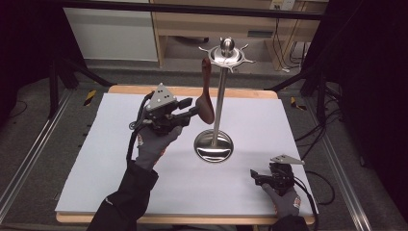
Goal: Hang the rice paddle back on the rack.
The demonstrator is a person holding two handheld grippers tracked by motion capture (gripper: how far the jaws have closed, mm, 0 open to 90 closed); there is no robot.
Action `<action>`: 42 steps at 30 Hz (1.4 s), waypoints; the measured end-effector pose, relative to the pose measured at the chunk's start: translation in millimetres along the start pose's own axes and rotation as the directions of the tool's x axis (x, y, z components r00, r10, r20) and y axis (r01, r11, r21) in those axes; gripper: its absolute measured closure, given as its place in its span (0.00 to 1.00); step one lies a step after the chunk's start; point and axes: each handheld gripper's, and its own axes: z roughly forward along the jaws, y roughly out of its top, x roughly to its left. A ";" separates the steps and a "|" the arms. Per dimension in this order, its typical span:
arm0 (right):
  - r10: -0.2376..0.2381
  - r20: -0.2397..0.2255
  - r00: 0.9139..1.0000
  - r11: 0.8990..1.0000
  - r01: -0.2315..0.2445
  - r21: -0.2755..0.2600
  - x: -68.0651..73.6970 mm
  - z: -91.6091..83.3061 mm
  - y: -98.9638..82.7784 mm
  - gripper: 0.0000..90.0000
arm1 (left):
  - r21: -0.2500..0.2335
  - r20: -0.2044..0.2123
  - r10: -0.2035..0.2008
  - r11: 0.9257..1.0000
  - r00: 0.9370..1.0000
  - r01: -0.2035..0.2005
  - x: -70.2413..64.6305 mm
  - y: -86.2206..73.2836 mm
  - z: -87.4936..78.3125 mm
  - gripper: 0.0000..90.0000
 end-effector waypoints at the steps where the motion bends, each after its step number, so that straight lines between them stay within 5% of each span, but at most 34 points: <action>1: 0.006 -0.002 1.000 1.000 -0.006 0.000 0.6 -0.2 -0.1 0.19 | 0.006 -0.001 -0.004 1.000 1.000 0.004 0.8 -3.7 -1.2 0.68; 21: 0.001 0.001 1.000 1.000 -0.001 0.003 1.4 1.0 -1.1 0.18 | 0.114 -0.043 -0.045 0.992 0.998 0.049 22.0 -73.1 -28.4 0.61; 42: 0.025 0.016 1.000 1.000 -0.025 0.002 -3.9 -0.6 -3.5 0.18 | 0.264 -0.121 -0.055 0.961 0.991 0.085 40.4 -144.7 -49.0 0.53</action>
